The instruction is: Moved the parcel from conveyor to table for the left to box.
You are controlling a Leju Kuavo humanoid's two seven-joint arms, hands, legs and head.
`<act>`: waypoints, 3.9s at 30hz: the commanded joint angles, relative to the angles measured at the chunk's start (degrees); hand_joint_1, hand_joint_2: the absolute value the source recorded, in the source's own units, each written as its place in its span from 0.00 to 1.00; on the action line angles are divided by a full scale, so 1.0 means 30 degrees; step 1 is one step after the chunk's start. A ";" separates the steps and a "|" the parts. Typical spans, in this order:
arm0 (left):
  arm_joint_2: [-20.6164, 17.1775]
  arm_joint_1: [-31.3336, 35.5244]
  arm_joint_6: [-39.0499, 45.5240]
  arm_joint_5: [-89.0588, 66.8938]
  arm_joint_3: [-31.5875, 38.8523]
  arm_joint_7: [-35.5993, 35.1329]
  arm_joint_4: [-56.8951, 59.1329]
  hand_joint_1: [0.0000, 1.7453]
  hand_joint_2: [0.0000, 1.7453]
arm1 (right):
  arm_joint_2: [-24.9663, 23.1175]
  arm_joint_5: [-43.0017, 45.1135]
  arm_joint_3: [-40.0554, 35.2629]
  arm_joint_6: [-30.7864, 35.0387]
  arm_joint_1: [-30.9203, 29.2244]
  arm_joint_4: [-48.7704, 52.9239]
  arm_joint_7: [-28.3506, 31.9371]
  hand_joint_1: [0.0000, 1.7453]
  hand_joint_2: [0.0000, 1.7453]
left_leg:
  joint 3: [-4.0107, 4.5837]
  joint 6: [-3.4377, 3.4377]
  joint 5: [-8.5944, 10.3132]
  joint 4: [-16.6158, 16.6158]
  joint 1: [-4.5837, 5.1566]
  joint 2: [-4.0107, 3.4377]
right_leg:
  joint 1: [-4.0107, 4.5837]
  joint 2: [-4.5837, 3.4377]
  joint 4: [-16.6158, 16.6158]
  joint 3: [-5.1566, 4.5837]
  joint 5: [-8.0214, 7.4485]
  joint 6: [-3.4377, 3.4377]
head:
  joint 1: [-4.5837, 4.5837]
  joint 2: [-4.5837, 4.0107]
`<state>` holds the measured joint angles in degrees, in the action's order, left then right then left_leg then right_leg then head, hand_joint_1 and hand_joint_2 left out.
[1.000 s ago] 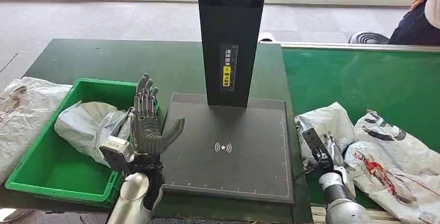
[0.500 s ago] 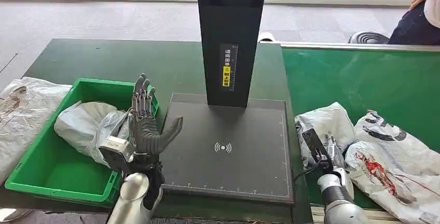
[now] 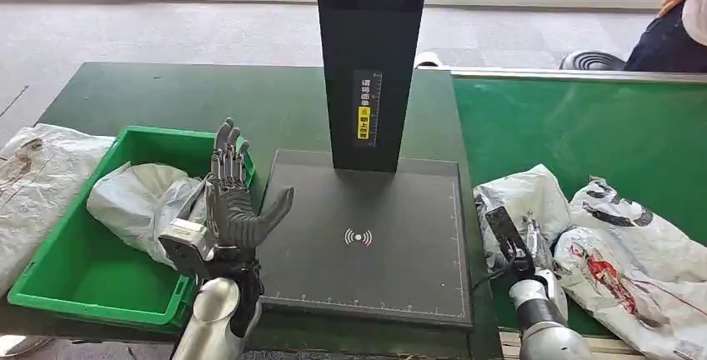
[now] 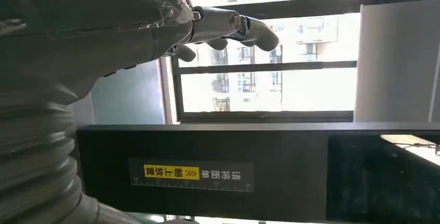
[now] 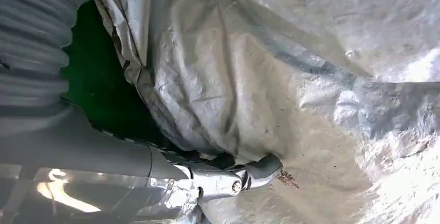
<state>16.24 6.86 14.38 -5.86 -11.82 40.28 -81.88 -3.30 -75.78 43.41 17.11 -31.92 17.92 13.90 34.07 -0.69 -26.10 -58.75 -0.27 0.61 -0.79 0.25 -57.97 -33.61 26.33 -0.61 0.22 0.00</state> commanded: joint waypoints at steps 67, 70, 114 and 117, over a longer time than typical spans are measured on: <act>0.0271 -0.1902 0.0518 0.0262 -0.0852 -0.0094 -0.0120 0.00 1.00 | -0.0006 0.0527 -0.2205 0.0527 -0.0102 -0.0501 -0.0622 1.00 1.00 | -0.0060 0.0007 0.0005 0.0058 0.0001 -0.0062 | 0.0002 -0.0052 0.0067 0.0039 -0.0022 0.0008 | 0.0000 0.0000; 0.0268 -0.1932 0.0527 0.0246 -0.0841 -0.0094 -0.0170 0.00 1.00 | 0.0003 0.0552 -0.2232 0.0514 -0.0109 -0.0488 -0.0646 1.00 1.00 | -0.0040 0.0006 -0.0004 0.0020 0.0003 -0.0028 | -0.0002 -0.0022 0.0023 0.0030 -0.0001 0.0005 | 0.0000 0.0000; 0.0175 -0.2181 0.0417 -0.0194 0.0324 -0.0094 -0.0329 0.00 1.00 | -0.4554 0.9664 -0.8654 0.5933 0.6255 1.3682 0.7695 1.00 1.00 | -0.0019 -0.0010 -0.0020 0.0069 -0.0001 -0.0085 | 0.0004 -0.0079 0.0033 -0.0029 0.0010 0.0028 | 0.0000 0.0000; 0.0175 -0.2181 0.0417 -0.0194 0.0324 -0.0094 -0.0329 0.00 1.00 | -0.4554 0.9664 -0.8654 0.5933 0.6255 1.3682 0.7695 1.00 1.00 | -0.0015 -0.0005 -0.0014 0.0067 -0.0003 -0.0082 | 0.0006 -0.0066 0.0038 -0.0032 0.0009 0.0023 | 0.0000 0.0000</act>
<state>15.54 3.15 15.76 -6.71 -11.93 40.30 -84.74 -15.95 -47.23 21.84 35.23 -14.84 53.30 36.92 34.19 -0.73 -26.11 -58.65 -0.29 0.52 -0.77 0.18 -57.97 -33.82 26.38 -0.56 0.22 0.00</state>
